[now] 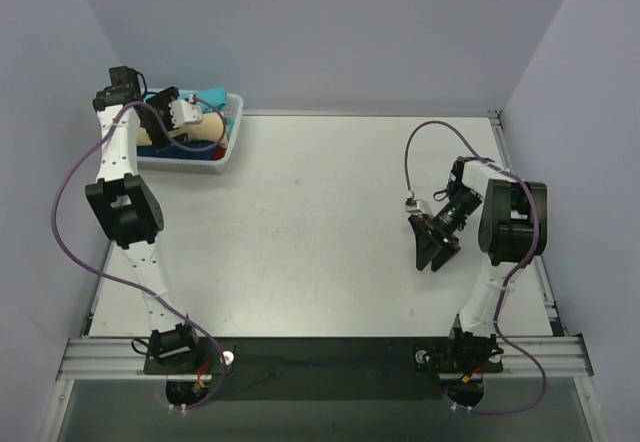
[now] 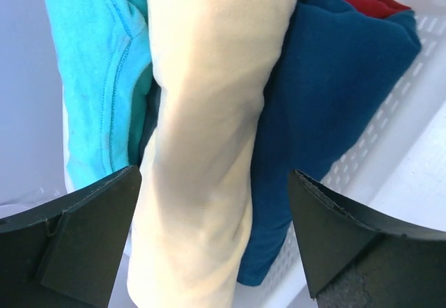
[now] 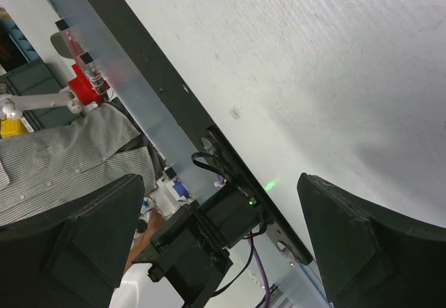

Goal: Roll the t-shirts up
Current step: Place the T-shirt in the bin, then reset both arms

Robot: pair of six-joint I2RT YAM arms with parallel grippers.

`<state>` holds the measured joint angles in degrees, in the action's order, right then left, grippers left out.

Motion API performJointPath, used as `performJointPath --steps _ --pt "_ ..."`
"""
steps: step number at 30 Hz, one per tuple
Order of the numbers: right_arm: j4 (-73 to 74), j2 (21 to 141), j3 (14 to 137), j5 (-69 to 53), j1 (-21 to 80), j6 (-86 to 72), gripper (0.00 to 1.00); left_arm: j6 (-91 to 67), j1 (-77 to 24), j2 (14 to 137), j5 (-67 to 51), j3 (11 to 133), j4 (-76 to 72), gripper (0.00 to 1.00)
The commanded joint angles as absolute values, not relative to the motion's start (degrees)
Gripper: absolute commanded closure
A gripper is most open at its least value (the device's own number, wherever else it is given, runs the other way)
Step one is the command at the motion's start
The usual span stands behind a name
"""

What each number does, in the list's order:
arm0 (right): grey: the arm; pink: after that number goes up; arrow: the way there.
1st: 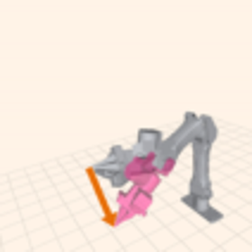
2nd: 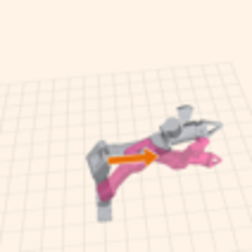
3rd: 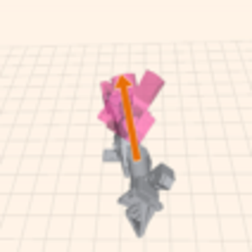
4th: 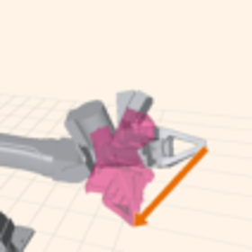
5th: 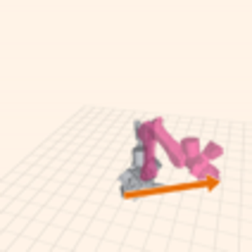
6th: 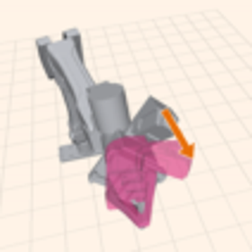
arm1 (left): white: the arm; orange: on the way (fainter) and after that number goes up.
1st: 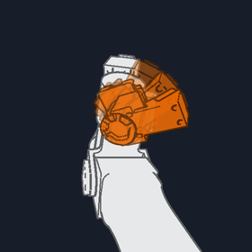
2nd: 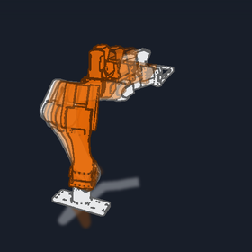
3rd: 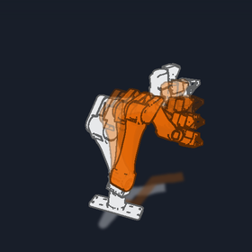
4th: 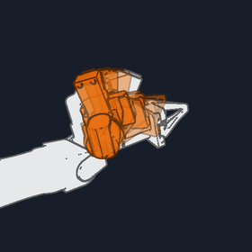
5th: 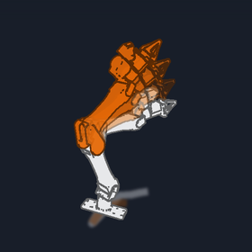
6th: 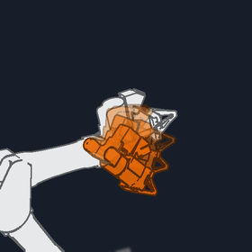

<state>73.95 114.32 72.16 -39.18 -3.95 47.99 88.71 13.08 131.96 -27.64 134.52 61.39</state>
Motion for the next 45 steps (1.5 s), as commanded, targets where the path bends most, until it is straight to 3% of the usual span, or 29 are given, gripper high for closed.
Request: performJointPath --steps 1,7,11,18,21,22,24,28,30,33,38,45 --pt "85.5 113.6 73.8 -39.2 -3.6 48.7 0.00 87.6 14.0 127.4 -28.7 137.2 66.6 0.03" --pt "85.5 107.8 76.8 -41.6 -2.4 46.2 0.00 71.0 17.5 118.0 -34.5 139.3 68.7 0.03" --pt "83.9 99.6 79.1 -41.8 -2.0 44.1 0.00 51.6 16.5 105.8 -32.3 129.7 62.9 0.03" --pt "78.6 95.1 93.4 -43.8 -1.8 37.6 0.00 11.9 15.5 76.3 -21.0 92.6 40.2 0.03" --pt "66.2 90.2 99.7 -39.8 -1.2 29.1 0.00 0.7 15.4 66.0 -24.7 80.2 27.9 0.03" --pt "56.3 88.6 100.2 -36.9 -0.6 26.1 0.00 -3.1 15.3 63.6 -26.8 71.0 19.5 0.03" --pt "47.0 84.1 98.7 -31.3 2.4 19.5 0.00 -9.1 11.7 61.2 -26.3 67.8 20.1 0.03" --pt "32.6 80.0 91.9 -2.5 13.3 12.8 0.00 -1.3 6.0 58.9 -28.0 58.9 16.1 0.03" --pt "33.3 79.1 88.6 -0.5 16.1 12.6 0.00 -0.4 4.0 58.5 -28.7 54.9 14.6 0.03" --pt "34.1 76.9 83.6 -0.4 18.6 9.5 0.00 -0.4 2.7 59.9 -38.8 49.6 8.9 0.03" --pt "33.7 72.3 77.3 -11.2 20.1 8.3 0.00 1.1 2.2 61.3 -36.0 40.6 3.3 0.03" --pt "34.9 70.5 74.2 -16.3 20.4 10.5 0.00 3.0 1.9 59.9 -37.1 35.6 5.2 0.03"
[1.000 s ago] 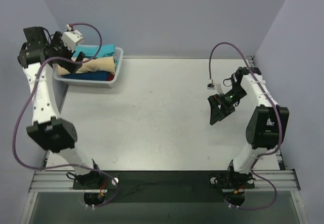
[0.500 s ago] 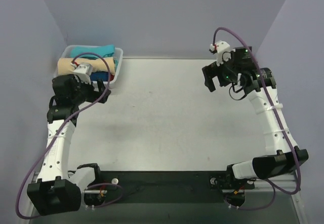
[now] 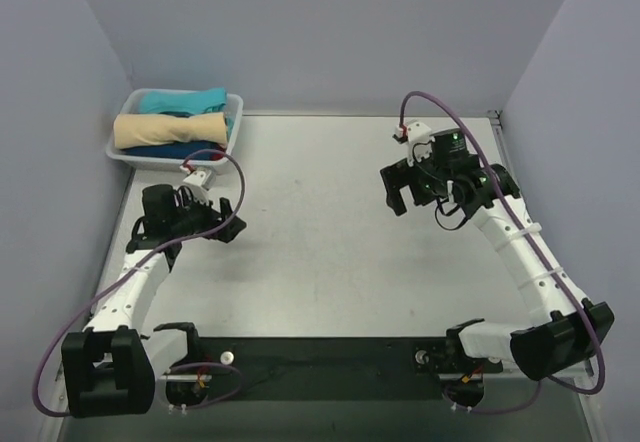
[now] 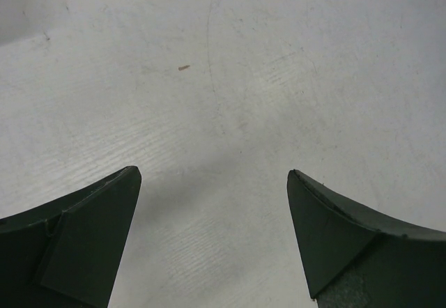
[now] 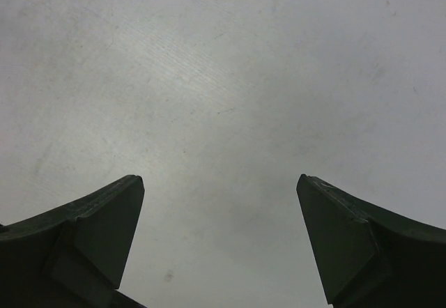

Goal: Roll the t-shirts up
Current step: Reset both arms

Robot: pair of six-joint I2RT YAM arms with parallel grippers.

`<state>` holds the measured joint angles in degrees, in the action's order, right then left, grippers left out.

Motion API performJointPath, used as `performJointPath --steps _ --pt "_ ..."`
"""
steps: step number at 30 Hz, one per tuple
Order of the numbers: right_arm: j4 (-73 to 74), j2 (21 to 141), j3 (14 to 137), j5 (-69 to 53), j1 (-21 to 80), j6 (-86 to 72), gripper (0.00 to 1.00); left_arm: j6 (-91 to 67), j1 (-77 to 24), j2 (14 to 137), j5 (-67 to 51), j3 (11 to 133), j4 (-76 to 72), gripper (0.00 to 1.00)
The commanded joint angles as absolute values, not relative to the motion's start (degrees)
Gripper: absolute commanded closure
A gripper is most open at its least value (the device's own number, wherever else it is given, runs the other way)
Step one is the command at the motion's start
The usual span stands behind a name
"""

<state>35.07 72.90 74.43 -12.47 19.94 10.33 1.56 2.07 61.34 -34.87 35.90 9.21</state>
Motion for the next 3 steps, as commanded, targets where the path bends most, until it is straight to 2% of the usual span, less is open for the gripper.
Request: performJointPath --steps 1,3 --pt "34.7 70.7 74.2 -16.8 20.4 10.8 0.00 3.4 1.9 59.9 -37.0 35.4 5.4 0.03" --pt "34.9 71.9 74.6 -18.2 20.1 11.0 0.00 4.6 1.9 59.8 -36.7 35.8 5.6 0.03"
